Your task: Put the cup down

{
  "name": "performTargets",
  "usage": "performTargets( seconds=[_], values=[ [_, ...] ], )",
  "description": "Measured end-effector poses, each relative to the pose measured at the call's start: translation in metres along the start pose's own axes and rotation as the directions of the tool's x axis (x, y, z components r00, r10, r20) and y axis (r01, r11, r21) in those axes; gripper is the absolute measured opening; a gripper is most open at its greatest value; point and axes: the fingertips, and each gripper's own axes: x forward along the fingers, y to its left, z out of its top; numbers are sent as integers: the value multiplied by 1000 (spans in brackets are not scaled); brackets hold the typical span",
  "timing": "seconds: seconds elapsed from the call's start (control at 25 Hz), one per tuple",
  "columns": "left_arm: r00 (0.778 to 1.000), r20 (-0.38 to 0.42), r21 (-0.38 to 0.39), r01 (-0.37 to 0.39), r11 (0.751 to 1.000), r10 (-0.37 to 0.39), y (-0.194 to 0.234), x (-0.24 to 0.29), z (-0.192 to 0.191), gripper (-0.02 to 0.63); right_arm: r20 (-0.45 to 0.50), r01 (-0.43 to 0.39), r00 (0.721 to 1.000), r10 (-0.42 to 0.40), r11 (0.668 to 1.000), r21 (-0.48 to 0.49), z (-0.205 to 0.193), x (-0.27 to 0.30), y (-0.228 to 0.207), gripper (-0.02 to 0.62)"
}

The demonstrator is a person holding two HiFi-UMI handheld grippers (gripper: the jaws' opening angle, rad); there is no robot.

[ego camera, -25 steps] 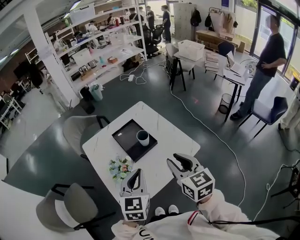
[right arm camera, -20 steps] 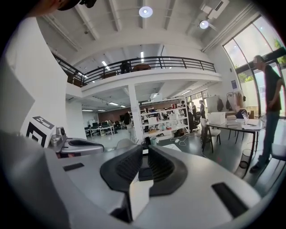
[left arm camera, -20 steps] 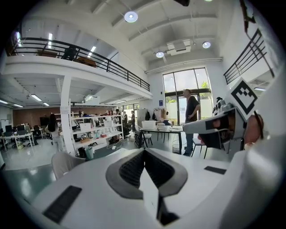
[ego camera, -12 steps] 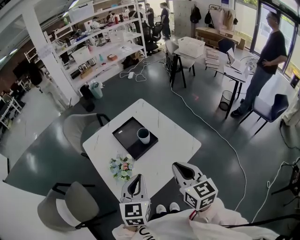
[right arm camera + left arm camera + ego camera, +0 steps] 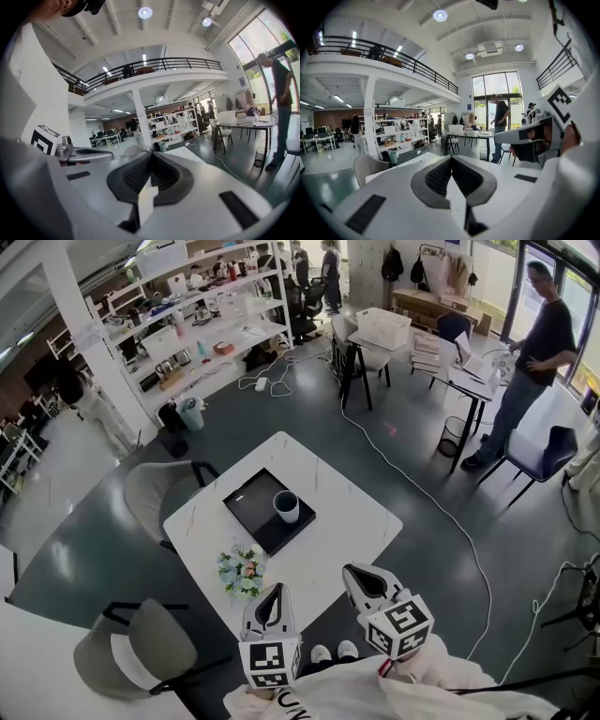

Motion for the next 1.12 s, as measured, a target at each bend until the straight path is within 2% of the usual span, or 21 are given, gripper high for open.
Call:
performTargets(
  seconds=[1.12],
  values=[
    [1000,-9,-39,16,999,-16,3,11,-4,8,-62,-22,998,23,1000,6,-17,13,12,6]
  ],
)
